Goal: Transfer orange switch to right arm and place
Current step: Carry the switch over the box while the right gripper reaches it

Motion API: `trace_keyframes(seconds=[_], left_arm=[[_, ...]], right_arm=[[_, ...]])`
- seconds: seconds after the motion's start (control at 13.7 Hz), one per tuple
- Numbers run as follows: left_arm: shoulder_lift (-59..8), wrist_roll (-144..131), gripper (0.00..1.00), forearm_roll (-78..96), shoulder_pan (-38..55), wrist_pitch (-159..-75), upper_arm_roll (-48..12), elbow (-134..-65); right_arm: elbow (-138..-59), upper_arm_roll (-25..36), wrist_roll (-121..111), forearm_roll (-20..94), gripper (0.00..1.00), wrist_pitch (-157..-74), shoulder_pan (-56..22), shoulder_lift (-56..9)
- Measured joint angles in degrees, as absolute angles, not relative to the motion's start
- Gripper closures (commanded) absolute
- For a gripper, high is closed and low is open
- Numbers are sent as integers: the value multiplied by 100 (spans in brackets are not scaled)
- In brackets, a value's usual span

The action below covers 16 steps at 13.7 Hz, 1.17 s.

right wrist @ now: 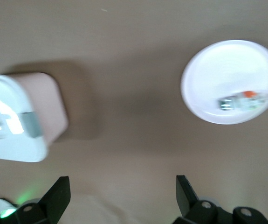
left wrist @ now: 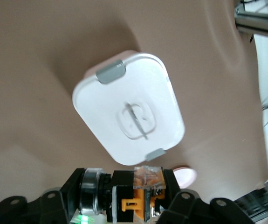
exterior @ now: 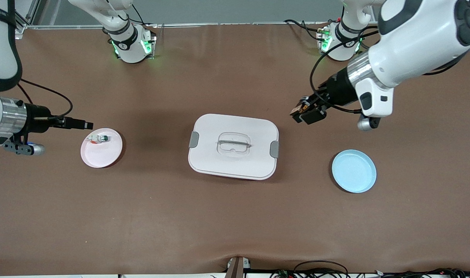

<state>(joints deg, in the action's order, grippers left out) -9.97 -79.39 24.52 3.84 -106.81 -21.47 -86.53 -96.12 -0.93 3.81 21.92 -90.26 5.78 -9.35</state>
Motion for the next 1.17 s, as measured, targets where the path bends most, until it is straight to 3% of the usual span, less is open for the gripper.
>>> trace_keyframes(seconds=[0.58,0.88,1.17], left_arm=[[-1433,-10022,68,2459,1040,-11716,-2164,-8632],[-1567,-10412,68,2459,1392,-12183,-2168,-8630],[-1674,-10696,68,2459,1771,-12722,-2168,-8626]], right_arm=[[-10665,-175,775,3936,0,-9673,227,462],[-11459,-192,745,4759,0,-10916,-452,966],[-11904,-222,740,5243,0,-12340,-1487,1067]])
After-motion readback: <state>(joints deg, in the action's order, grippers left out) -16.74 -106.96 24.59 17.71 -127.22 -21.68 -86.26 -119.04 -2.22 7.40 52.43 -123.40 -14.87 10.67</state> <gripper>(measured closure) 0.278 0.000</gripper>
